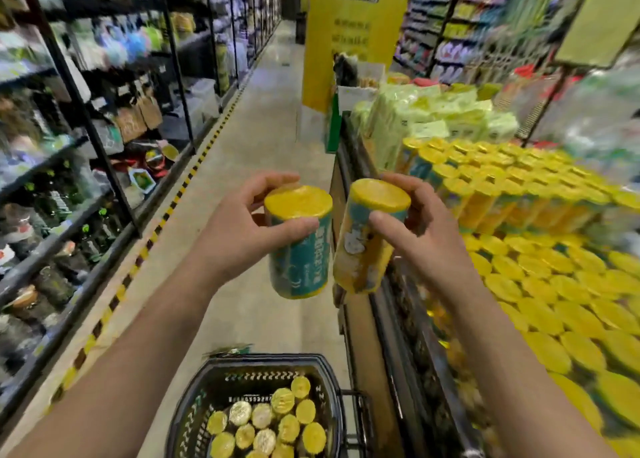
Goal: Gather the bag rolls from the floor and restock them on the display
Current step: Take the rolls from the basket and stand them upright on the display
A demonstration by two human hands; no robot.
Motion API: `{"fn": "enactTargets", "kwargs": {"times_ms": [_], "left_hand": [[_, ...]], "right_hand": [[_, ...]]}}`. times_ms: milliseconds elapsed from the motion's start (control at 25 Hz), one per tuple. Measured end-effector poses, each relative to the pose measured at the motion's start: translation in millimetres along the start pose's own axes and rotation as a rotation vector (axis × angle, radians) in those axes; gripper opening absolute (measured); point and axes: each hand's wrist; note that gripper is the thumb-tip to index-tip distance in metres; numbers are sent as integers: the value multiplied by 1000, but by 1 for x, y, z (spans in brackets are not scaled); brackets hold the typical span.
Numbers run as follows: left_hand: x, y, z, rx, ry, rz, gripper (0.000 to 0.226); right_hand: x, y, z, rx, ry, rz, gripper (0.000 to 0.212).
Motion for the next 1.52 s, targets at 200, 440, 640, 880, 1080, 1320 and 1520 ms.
{"fn": "enactTargets", "kwargs": {"times_ms": [200,440,640,880,1080,1320,1520], "left_hand": [[5,-27,-60,29,152,-41,63],[13,-55,-141,83,248,-93,64],[21,-64,-231,83,191,-74,58],[21,-82,-326,164,-3,8,57],[18,-95,-358,152,-102,68,59],[40,-96,-363,181,-75,93,60],[94,-74,-374,380,-143,103,66]], "right_hand": [[-33,13,67,-143,-108,-102,57],[-65,-10,149,-236,-166,-138,63],[-72,-61,221,-202,-115,-96,73],[-65,-130,310,-106,26,-16,66],[-52,-154,335,-22,112,-8,67],[-48,-161,339,-19,104,-20,68],[-48,-160,355,-76,67,-22,71]]}}
Point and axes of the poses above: each hand's wrist, its own x-axis towards the middle knuckle, its own z-axis out of the back of the hand, y = z × x, and after that the axes turned 13 degrees about z, right-handed
